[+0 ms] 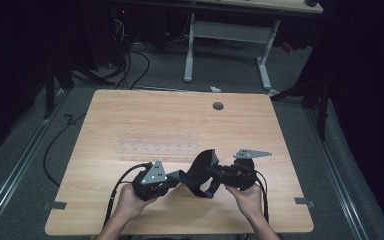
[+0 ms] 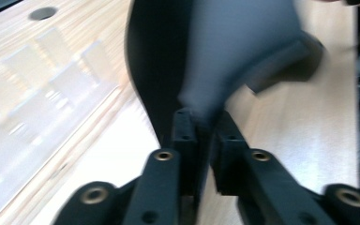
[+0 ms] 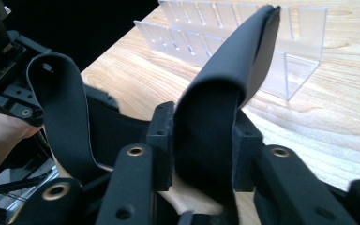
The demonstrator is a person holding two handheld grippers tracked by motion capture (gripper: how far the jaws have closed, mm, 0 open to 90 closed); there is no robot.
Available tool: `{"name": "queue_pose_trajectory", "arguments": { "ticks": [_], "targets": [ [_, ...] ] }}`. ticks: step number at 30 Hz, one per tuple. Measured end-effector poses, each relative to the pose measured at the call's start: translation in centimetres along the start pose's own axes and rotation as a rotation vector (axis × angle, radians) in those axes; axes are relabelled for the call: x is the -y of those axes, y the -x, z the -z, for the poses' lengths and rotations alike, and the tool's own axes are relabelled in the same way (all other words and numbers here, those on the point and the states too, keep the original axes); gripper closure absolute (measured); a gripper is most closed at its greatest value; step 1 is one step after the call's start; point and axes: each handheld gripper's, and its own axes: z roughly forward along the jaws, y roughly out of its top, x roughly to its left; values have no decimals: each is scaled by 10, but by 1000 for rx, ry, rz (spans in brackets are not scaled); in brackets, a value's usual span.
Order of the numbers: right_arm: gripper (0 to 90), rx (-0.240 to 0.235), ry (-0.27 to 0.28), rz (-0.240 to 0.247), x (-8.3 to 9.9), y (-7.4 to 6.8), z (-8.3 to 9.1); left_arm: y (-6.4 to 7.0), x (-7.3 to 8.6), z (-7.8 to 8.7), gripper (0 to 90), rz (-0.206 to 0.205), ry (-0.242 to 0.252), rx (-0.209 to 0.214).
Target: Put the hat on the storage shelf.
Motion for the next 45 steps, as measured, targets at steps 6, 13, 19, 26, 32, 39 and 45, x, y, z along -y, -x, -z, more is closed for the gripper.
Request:
{"name": "queue_pose_trajectory", "arguments": {
  "ticks": [6,13,19,26,32,39,45],
  "targets": [
    [526,4,29,-18,-2,5,3,6,0,0,866,11,-34,25],
    [449,116,113,14,5,13,16,2,-8,12,865,68,18,8],
    [449,244,82,20,21,29,16,-1,-12,18,865,99,30,10],
    [443,407,30,25,41,57,13,-4,-14,24,864,123,47,1],
    [440,554,-28,49,54,73,8,-10,-17,33,865,132,74,-17],
    [426,615,-80,48,62,83,2,-16,-21,44,865,147,104,-33],
    [413,617,-76,37,61,88,3,-20,-22,48,865,163,124,-36]
  ]
}}
